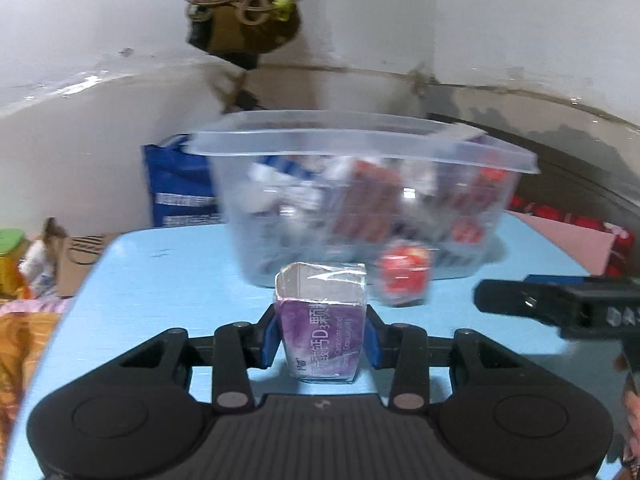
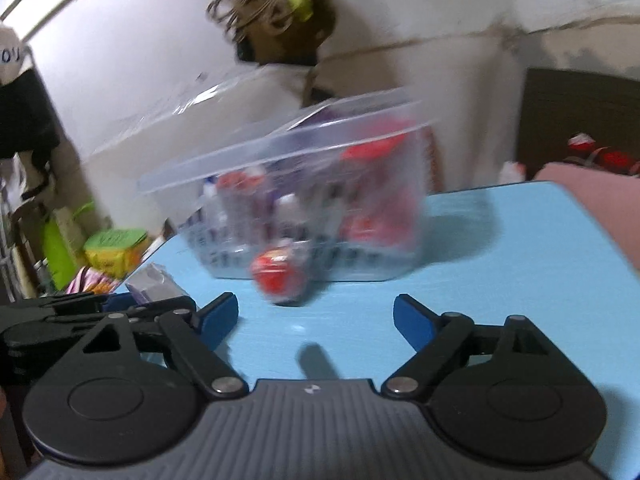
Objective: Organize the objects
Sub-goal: 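Grasp the red candy ball with right gripper while left grasps purple cup pack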
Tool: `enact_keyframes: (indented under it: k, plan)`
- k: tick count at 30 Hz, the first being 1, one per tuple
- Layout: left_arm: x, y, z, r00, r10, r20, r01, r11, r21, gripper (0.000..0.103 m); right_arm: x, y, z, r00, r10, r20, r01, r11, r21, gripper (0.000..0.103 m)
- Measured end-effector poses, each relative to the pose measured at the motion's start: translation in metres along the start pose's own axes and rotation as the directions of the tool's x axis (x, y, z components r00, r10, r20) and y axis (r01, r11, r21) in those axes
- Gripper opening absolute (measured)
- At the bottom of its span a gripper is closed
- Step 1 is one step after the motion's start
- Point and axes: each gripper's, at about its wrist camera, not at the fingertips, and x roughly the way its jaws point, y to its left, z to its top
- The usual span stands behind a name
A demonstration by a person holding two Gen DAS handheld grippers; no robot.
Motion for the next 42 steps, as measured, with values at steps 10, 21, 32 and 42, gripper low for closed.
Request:
enact_keyframes:
  k: [10, 21, 32, 42]
  plan:
    - [0.000, 0.034, -0.001, 1.000, 0.022, 0.001, -0.022, 0.998, -0.062, 0.045, 0.052, 0.030, 0.007, 0.995, -0.059, -0.086, 0.056, 0.998, -0.029, 0.056]
    - [0.002, 0.037, -0.004, 1.000, 0.002, 0.016, -0.001, 0.996, -0.084, 0.045, 0.030, 0.041, 0.001, 0.993, -0.114, -0.034, 0.110, 0.989, -0.098, 0.043]
    - [-0.003, 0.026, -0.007, 0.999, -0.020, 0.025, 0.021, 0.998, -0.058, 0.045, 0.007, 0.033, -0.005, 0.996, -0.084, -0.013, 0.083, 0.994, -0.070, 0.043]
    - [-0.044, 0.019, 0.069, 0.979, -0.126, 0.158, 0.135, 0.990, -0.048, 0.045, -0.073, 0.027, 0.048, 0.971, 0.020, 0.238, 0.001, 0.996, -0.090, 0.043]
